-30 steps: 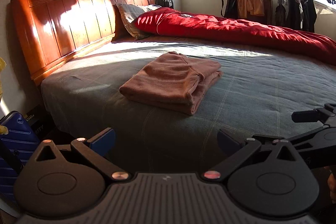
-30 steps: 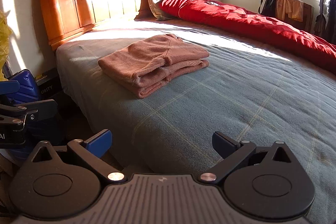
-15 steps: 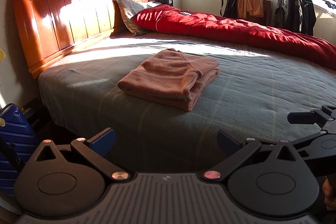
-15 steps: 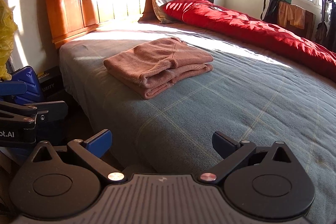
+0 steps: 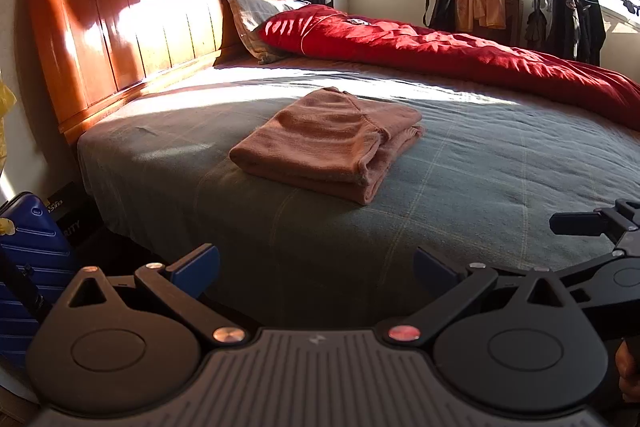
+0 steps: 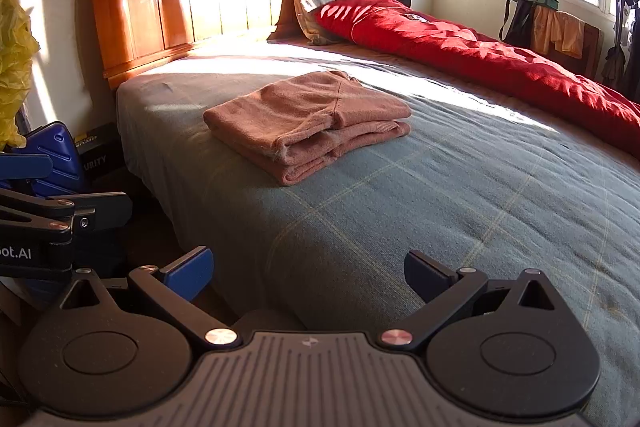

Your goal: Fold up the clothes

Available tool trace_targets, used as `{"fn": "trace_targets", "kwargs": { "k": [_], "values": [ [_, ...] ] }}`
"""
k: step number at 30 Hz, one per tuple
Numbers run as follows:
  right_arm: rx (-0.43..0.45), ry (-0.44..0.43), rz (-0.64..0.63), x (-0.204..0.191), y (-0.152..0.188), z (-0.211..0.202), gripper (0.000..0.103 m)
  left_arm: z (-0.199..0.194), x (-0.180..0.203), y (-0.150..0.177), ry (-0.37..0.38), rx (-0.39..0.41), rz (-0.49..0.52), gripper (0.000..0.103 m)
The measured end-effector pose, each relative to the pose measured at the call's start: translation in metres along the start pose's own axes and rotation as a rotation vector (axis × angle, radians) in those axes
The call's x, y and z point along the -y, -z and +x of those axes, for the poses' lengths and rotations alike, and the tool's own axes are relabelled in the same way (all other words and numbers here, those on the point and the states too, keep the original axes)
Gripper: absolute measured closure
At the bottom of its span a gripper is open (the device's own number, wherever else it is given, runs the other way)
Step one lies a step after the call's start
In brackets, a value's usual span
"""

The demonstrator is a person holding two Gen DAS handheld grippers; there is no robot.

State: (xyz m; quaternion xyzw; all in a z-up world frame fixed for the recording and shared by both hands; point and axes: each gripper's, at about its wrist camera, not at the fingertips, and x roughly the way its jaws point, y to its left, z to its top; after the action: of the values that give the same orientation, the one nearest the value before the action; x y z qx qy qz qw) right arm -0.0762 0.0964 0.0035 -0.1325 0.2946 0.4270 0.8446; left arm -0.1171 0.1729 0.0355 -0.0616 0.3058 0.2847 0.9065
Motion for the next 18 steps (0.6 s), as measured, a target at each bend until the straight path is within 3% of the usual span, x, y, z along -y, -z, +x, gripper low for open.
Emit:
{"fn": "trace_targets", "kwargs": {
  "k": [18],
  "values": [
    [-0.006, -0.001, -0.003, -0.0026, 0.0016, 0.0004, 0.000, -0.0016, -0.0006, -0.0007, -0.006, -0.006, 0.000, 0.001]
  ]
}}
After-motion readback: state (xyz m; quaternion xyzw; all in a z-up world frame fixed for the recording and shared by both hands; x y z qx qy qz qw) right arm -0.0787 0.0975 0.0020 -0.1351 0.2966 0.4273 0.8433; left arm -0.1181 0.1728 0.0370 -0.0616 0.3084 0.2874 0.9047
